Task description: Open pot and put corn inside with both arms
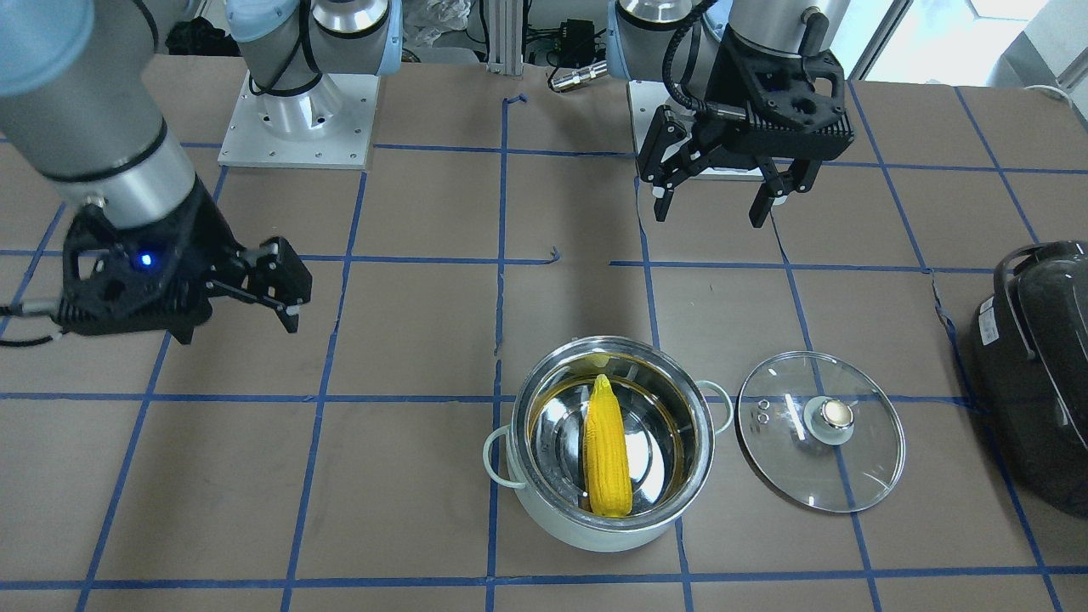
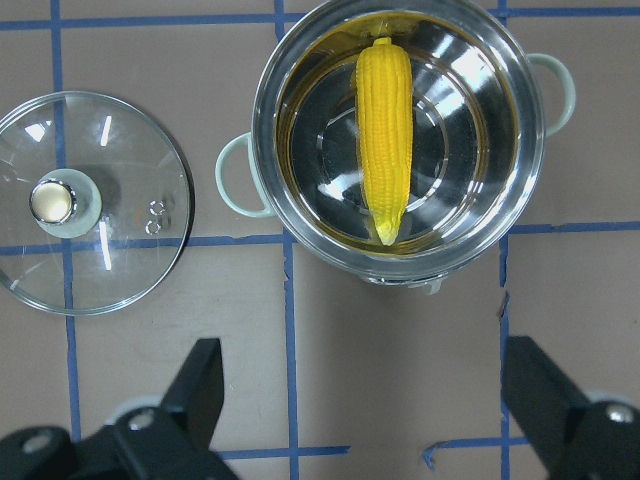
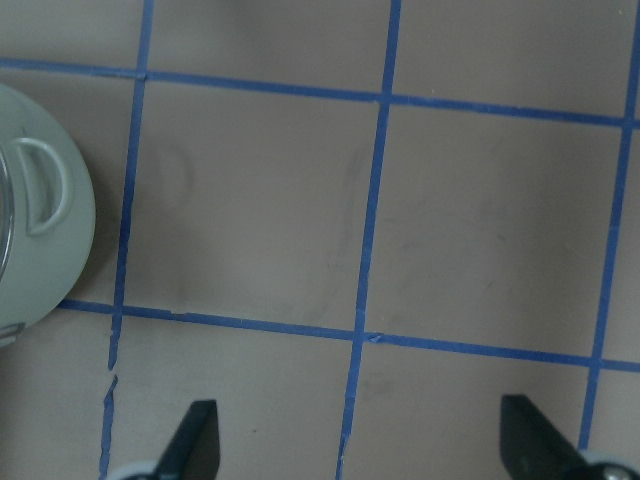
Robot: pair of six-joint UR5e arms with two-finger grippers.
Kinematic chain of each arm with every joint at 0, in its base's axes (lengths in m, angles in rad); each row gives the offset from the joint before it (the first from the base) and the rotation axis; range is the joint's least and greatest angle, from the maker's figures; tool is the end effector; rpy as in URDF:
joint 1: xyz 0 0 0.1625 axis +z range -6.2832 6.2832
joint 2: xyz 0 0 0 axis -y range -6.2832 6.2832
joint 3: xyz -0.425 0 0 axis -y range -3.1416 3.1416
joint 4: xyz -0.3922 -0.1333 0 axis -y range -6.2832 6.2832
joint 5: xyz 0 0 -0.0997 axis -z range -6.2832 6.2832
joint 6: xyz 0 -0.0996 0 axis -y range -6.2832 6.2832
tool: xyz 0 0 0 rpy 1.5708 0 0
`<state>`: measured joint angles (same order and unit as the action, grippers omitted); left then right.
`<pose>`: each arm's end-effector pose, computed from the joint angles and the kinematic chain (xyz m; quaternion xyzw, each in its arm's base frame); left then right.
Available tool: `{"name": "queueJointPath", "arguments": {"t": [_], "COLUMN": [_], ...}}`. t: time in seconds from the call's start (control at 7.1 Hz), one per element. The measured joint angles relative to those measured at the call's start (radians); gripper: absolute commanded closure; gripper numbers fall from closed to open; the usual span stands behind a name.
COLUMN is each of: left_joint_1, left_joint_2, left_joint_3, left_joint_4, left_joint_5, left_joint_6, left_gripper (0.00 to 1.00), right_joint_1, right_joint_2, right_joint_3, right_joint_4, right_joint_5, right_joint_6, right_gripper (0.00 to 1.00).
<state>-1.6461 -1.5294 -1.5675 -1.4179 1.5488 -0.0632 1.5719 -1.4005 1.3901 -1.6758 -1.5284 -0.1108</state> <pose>-0.1721 -0.4799 0.5266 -0.0071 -0.9950 0.0976 0.0177 0.1382 -0.5745 0.4981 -0.0570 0.9965 -0.0587 0.0180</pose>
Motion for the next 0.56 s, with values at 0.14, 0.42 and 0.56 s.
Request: {"name": "queueJointPath", "arguments": {"t": [0.14, 0.42, 0.56], "left_joint_1": [0.000, 0.001, 0.001], "left_joint_2": [0.003, 0.007, 0.007], "left_joint_3": [-0.001, -0.002, -0.002], "left_joint_4": [-0.012, -0.025, -0.029], "left_joint_5": [0.001, 0.000, -0.001], "left_joint_6": [0.000, 0.000, 0.000], "left_gripper": [0.00, 0.00, 0.00], "right_joint_1": [0.001, 0.016, 0.028], "right_joint_2": [-0.063, -0.113, -0.118], "right_joint_3": [0.016, 0.031, 0.036], "right_joint_4": [0.027, 0.046, 0.047], "right_joint_5": [0.002, 0.004, 0.002], "right_joint_6": [-0.001, -0.001, 0.000], "right_gripper": [0.00, 0.00, 0.00]}}
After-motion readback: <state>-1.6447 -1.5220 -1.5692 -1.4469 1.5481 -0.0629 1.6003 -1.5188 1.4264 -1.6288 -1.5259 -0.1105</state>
